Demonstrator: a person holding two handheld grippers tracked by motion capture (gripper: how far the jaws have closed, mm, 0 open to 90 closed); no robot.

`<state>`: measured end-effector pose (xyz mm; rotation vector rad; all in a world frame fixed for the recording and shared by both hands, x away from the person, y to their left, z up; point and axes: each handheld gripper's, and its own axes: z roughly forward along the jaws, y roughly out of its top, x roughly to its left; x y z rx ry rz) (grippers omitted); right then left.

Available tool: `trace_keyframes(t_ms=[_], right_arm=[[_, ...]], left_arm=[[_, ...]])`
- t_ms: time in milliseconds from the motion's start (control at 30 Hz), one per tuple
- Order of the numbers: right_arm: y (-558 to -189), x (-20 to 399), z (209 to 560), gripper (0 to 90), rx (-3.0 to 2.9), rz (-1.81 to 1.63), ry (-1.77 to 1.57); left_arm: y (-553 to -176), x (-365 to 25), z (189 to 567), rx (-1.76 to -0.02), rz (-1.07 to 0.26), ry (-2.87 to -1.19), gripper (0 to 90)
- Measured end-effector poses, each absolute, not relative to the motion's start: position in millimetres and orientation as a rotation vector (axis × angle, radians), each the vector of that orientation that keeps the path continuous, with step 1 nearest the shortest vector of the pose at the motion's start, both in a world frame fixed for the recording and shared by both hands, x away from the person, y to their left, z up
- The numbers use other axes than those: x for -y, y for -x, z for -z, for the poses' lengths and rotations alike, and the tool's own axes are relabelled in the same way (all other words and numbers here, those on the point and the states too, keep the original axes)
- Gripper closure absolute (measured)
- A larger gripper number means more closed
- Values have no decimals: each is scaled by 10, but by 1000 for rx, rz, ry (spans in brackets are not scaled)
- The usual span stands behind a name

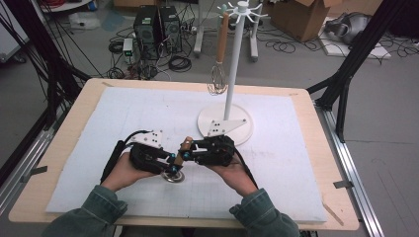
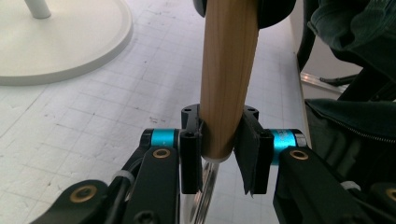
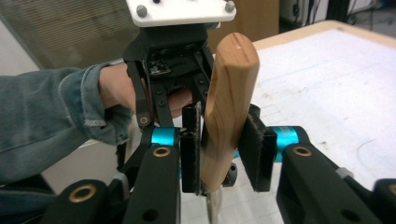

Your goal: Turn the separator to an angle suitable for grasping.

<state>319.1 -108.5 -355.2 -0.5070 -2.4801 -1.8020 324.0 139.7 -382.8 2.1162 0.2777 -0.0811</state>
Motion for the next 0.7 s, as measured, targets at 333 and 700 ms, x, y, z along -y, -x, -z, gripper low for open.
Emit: trace_keyframes(t_ms=[333, 700], right_arm=[[-3142, 1026, 3653, 638, 2491, 1851, 533], [-3160, 1024, 3700, 721, 2443, 1857, 547]], left_arm=[[-3242, -1409, 3779, -298, 69, -2048, 723], [-3224, -1381, 3778, -304, 45, -2040, 714]])
